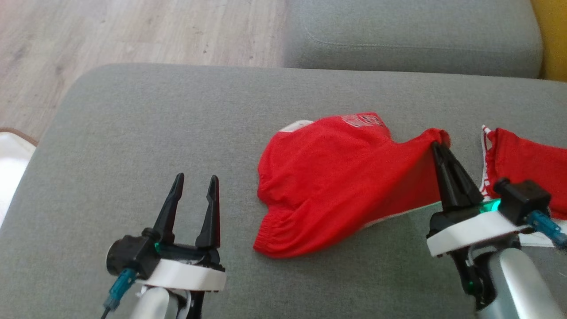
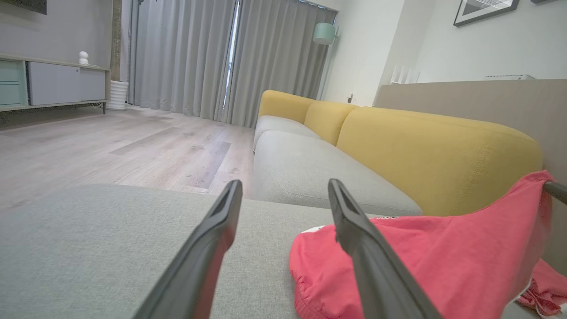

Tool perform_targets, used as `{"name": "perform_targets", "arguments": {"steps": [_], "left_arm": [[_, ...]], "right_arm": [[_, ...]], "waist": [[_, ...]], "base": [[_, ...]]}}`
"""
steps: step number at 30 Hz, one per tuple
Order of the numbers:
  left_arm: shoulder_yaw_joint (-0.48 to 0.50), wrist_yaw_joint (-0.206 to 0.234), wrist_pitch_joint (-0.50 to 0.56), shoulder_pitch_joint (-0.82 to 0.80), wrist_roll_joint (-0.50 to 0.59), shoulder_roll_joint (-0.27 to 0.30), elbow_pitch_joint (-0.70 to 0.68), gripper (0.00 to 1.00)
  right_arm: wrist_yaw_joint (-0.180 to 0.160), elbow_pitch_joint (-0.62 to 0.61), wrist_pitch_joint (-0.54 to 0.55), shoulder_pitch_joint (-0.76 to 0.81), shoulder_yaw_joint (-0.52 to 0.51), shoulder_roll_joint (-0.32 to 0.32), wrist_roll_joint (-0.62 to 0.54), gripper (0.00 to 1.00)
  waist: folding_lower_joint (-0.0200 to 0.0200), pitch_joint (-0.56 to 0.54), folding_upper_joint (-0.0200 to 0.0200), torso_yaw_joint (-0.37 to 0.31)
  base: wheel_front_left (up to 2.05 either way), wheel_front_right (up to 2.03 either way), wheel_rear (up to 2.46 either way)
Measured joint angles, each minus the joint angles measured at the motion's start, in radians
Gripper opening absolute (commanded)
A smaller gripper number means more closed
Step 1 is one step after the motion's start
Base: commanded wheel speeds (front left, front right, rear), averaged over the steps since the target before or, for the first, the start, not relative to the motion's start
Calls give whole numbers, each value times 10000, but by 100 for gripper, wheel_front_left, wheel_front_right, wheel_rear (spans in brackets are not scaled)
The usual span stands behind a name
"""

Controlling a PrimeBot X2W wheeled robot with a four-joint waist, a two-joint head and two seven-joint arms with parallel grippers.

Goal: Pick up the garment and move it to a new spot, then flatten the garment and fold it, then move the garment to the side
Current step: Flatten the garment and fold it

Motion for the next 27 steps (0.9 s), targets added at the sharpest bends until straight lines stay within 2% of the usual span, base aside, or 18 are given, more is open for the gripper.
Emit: {"name": "perform_targets", "arguments": {"steps": [5,9,17,23,27], "left_arm": [[-12,0,0,197,-2,2,-48,100],[-52,0,0,228,0,4,-46,100],[-221,-2,0,142,0,4,-44,100],[-439,-4,0,-145,-90,2,-31,100],[-639,0,0,-277,-267,2,-33,100]], "right_arm": [[0,-1231,1080,350,-481,305,-640,0],[0,-1162,1973,317,-777,474,-1127,0],[0,878,3124,-983,-1208,677,-1227,0],[0,2922,3254,-2675,-2044,543,-1386,0],[0,4395,3279,-3521,-2773,234,-1831,0]], "waist": [[0,-48,0,246],[0,9,0,488],[2,391,0,1018],[2,761,0,1566],[3,1007,0,1923]], "base": [[0,0,0],[0,0,0],[0,0,0],[0,0,0],[0,0,0]]}}
